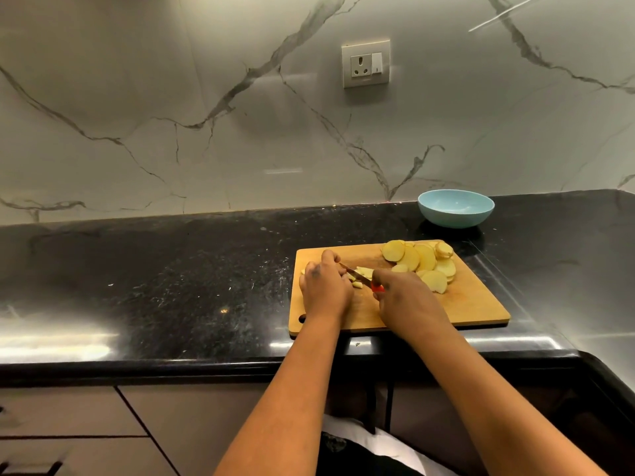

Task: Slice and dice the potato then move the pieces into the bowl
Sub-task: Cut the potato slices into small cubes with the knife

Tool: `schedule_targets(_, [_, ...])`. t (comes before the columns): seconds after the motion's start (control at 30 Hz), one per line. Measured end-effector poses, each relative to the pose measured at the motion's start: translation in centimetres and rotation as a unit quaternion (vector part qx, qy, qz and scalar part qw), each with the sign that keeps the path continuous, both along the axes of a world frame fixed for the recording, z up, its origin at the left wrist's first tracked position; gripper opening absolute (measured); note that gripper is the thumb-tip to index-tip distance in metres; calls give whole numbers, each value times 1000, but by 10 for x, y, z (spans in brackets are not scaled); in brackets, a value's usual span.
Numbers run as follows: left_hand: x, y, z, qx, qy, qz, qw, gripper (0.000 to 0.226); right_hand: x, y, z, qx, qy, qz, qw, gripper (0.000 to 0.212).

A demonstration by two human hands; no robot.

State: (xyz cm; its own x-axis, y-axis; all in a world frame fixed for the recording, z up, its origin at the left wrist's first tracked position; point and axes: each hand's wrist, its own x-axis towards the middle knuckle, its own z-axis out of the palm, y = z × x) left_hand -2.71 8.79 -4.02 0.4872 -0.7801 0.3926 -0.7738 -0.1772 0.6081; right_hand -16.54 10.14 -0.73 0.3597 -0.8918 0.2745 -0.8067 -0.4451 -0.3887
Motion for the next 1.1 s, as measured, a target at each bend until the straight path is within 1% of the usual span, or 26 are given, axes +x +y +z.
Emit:
schedule_targets(0.1, [1, -2, -1, 4, -3, 9, 1000, 24, 2, -4, 5, 4, 18, 2, 1000, 16])
schedule_targets(0.17, [1, -3, -2, 3, -10, 13, 1000, 24, 4, -2, 5, -19, 46, 8, 999, 17])
schedule_targets(0.23, [0, -3, -2, 2, -14, 19, 1000, 23, 5, -1, 3, -29, 54, 16, 998, 17])
schedule_targets(0.33, [-2, -1, 2, 8, -29, 28, 999, 20, -1, -1, 1, 8, 50, 4, 999, 16])
schedule_targets(0.47, [-4, 2, 3, 10, -44, 29, 999, 15, -26, 0, 9, 83, 17, -24, 996, 25])
schedule_targets(0.53, [-4, 3, 2, -2, -35, 25, 999, 16, -40, -2, 16, 125, 2, -17, 992, 20])
schedule_targets(0.63, [-6, 5, 2, -45, -15, -25, 999, 25, -52, -12, 20, 151, -65, -6, 986, 14])
schedule_targets(0.7, [-7, 9, 3, -79, -4, -90, 993, 41, -49, -17, 17, 169, -128, -11, 977, 14])
schedule_targets(0.73, [-8, 11, 4, -86, -16, -127, 988, 51, -46, -18, 14, 180, -152, -13, 972, 14])
schedule_targets(0.8, [-9, 11, 3, -65, -101, -165, 979, 61, -40, -19, 7, 188, -174, -13, 967, 13])
schedule_targets(0.87, [-12, 7, 2, -44, -182, -156, 970, 54, -35, -16, 3, 182, -176, -9, 967, 11])
schedule_targets(0.93, [-14, 2, 2, -64, -213, -135, 966, 36, -34, -12, 2, 173, -182, -1, 968, 8])
schedule_targets(1.0, [-13, -1, 3, -94, -194, -120, 969, 19, -37, -10, 4, 170, -195, 7, 966, 7])
schedule_targets(1.1, [-10, -1, 8, -92, -132, -92, 983, 18, -45, -11, 9, 171, -186, 15, 968, 8])
